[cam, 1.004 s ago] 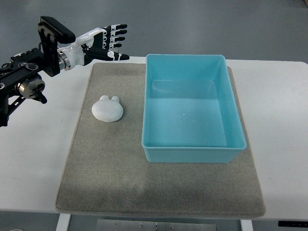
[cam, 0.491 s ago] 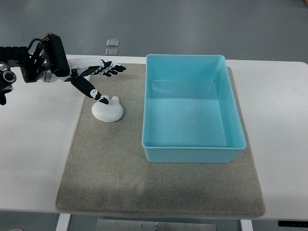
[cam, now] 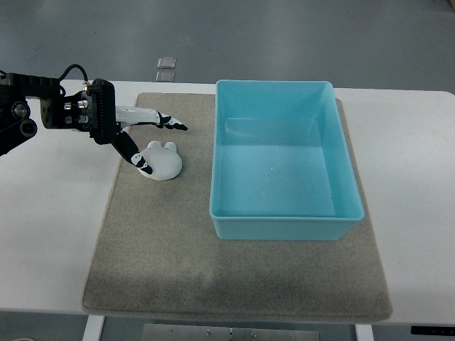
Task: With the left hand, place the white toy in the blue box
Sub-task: 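Close the left hand fingers around the white rabbit toy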
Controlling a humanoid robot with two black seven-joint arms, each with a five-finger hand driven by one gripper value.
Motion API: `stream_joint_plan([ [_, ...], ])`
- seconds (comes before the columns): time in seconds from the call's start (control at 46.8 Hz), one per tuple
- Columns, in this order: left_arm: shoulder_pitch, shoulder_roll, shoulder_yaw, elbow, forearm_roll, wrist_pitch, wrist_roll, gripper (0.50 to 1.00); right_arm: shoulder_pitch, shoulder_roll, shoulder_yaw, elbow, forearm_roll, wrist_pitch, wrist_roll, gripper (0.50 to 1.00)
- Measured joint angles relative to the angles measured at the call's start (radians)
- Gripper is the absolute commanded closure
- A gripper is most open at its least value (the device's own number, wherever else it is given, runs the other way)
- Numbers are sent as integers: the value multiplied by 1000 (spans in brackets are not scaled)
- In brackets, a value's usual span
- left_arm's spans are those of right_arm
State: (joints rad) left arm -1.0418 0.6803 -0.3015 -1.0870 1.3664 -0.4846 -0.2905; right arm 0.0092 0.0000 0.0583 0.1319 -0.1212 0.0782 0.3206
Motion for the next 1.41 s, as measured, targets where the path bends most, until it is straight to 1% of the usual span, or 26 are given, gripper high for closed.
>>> stream_joint_plan([
  [0.171,1,-20,25,2,19,3,2,519,0,0,0,0,0,0,0,564],
  [0.278,2,-30,25,9,26,8,3,536,0,0,0,0,0,0,0,564],
  [0.342,2,-33,25,10,26,15,5,572,0,0,0,0,0,0,0,564],
  [0.427,2,-33,26,11,27,35,6,643,0,0,0,0,0,0,0,564],
  [0.47,3,-33,27,14,29,42,6,666,0,0,0,0,0,0,0,564],
  [0.534,6,-32,27,25,39,54,7,677,0,0,0,0,0,0,0,564],
  [0.577,7,-31,27,28,50,58,7,694,0,0,0,0,0,0,0,564],
  [0.641,8,-32,27,29,62,60,6,735,0,0,0,0,0,0,0,564],
  [0.684,9,-32,27,29,65,60,6,784,0,0,0,0,0,0,0,564],
  [0.748,9,-33,27,30,66,61,6,872,0,0,0,0,0,0,0,564],
  [0.791,9,-33,27,30,66,63,6,894,0,0,0,0,0,0,0,564],
  [0.855,7,-33,27,33,67,63,6,956,0,0,0,0,0,0,0,564],
  [0.876,6,-33,27,34,68,63,6,962,0,0,0,0,0,0,0,564],
  [0.962,5,-33,27,35,68,66,7,967,0,0,0,0,0,0,0,564],
  [1.325,-4,-33,25,36,66,84,6,949,0,0,0,0,0,0,0,564],
  [1.41,-12,-33,22,36,65,91,7,937,0,0,0,0,0,0,0,564],
])
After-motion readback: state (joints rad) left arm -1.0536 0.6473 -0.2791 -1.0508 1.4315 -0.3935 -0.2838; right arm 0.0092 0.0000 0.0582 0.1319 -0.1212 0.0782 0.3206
